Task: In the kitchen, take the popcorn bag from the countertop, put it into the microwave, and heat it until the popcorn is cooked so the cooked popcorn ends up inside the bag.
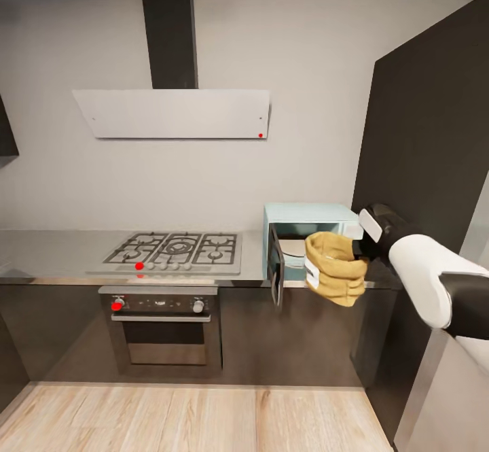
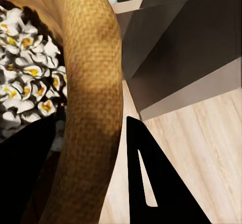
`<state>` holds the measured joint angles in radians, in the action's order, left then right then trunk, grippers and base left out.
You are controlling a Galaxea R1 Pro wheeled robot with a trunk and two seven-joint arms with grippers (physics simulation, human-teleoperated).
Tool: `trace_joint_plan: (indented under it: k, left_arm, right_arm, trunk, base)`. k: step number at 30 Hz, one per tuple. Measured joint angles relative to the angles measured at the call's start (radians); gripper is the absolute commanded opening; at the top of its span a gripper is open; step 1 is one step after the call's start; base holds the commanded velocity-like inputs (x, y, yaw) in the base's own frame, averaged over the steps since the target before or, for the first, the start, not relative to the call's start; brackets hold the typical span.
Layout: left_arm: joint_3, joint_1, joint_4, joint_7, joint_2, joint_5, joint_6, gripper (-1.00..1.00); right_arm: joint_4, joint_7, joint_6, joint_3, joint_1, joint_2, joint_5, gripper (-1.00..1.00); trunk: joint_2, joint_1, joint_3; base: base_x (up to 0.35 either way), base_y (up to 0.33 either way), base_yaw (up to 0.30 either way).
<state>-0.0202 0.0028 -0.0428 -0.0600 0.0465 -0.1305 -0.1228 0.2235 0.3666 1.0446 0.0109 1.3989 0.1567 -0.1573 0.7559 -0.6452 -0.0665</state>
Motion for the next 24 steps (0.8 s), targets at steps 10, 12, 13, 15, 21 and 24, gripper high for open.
trace_joint_plan:
  k: [10,12,13,15,21,24]
  left_arm:
    - [0.001,0.000,0.000,0.000,0.000,0.000,0.000,1.00]
    - [0.001,0.000,0.000,0.000,0.000,0.000,0.000,1.00]
    - [0.001,0.000,0.000,0.000,-0.001,-0.001,0.000,1.00]
    - [0.001,0.000,0.000,0.000,0.000,0.000,0.000,1.00]
    - [0.001,0.000,0.000,-0.001,0.001,0.000,0.000,1.00]
    - [0.002,0.000,0.000,-0.001,-0.001,0.000,0.001,1.00]
  right_arm:
    - [-0.010,-0.005,0.000,0.004,0.023,-0.004,-0.002,-1.00]
    - [-0.010,-0.007,0.000,0.004,0.023,-0.006,-0.002,-1.00]
    - [-0.010,-0.007,0.000,0.004,0.023,-0.007,-0.002,-1.00]
    - [-0.010,-0.007,0.000,0.005,0.023,-0.008,-0.002,-1.00]
    - [-0.010,-0.007,0.000,0.005,0.023,-0.009,-0.002,-1.00]
    - [-0.010,-0.008,0.000,0.006,0.023,-0.010,-0.002,-1.00]
  trunk:
    - [0.000,0.000,0.000]
    - [0.000,0.000,0.000]
    - [0.000,0.000,0.000]
    - [0.000,0.000,0.000]
    - [0.000,0.000,0.000]
    - [0.000,0.000,0.000]
  base:
    - [0.000,0.000,0.000]
    - [0.000,0.000,0.000]
    - [0.000,0.000,0.000]
    - [0.000,0.000,0.000]
    - [0.017,0.000,0.000]
    - [0.238,0.000,0.000]
